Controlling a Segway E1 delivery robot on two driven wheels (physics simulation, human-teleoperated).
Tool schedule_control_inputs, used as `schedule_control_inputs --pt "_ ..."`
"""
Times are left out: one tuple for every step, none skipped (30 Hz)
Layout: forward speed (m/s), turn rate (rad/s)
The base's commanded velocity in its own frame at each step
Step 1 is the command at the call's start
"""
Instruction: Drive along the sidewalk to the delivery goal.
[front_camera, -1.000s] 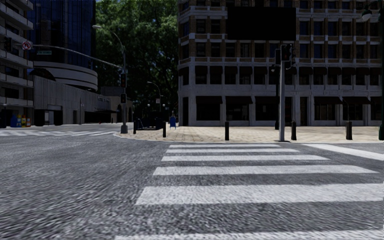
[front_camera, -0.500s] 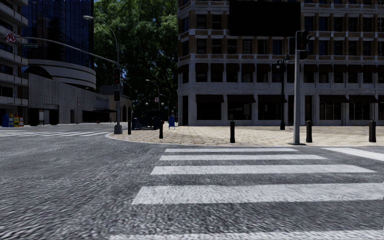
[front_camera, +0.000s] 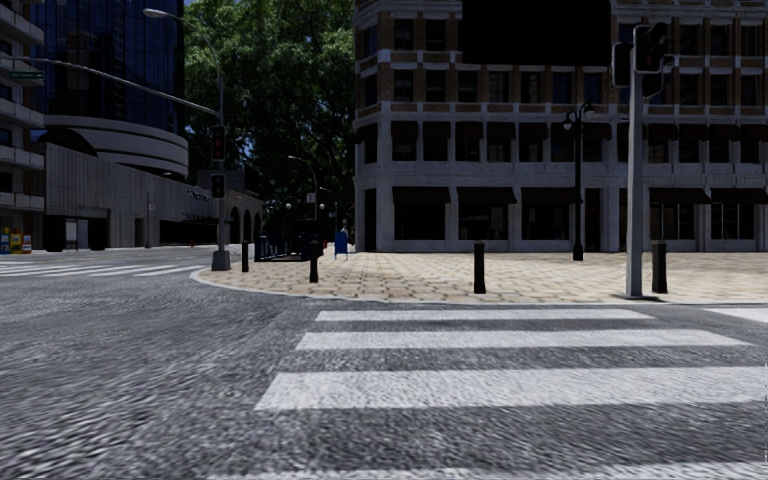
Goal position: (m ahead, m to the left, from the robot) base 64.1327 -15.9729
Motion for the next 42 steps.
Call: schedule_control_inputs --pt "2.00 0.15" --pt "2.00 0.15" --pt "2.00 0.15" --pt "2.00 0.09" --pt "2.00 0.00" --pt "2.00 0.00" --pt "2.00 0.00" --pt "2.00 0.00" --pt "2.00 0.00" --pt "2.00 0.00" --pt "2.00 0.00" --pt "2.00 0.00" --pt "2.00 0.00" --pt "2.00 0.00" --pt "2.00 0.00" --pt "2.00 0.00" --pt "2.00 0.00" --pt "2.00 0.00" --pt "2.00 0.00" --pt "2.00 0.00" --pt "2.00 0.00" --pt "2.00 0.00" --pt "2.00 0.00" --pt "2.00 0.00" --pt "2.00 0.00" --pt "2.00 0.00" --pt "2.00 0.00" --pt "2.00 0.00" --pt "2.00 0.00" --pt "2.00 0.00" --pt "2.00 0.00" --pt "2.00 0.00" --pt "2.00 0.00" --pt "2.00 0.00" --pt "2.00 0.00" --pt "2.00 0.00" --pt "2.00 0.00" --pt "2.00 0.00" --pt "2.00 0.00" --pt "2.00 0.00" --pt "2.00 0.00" --pt "2.00 0.00"
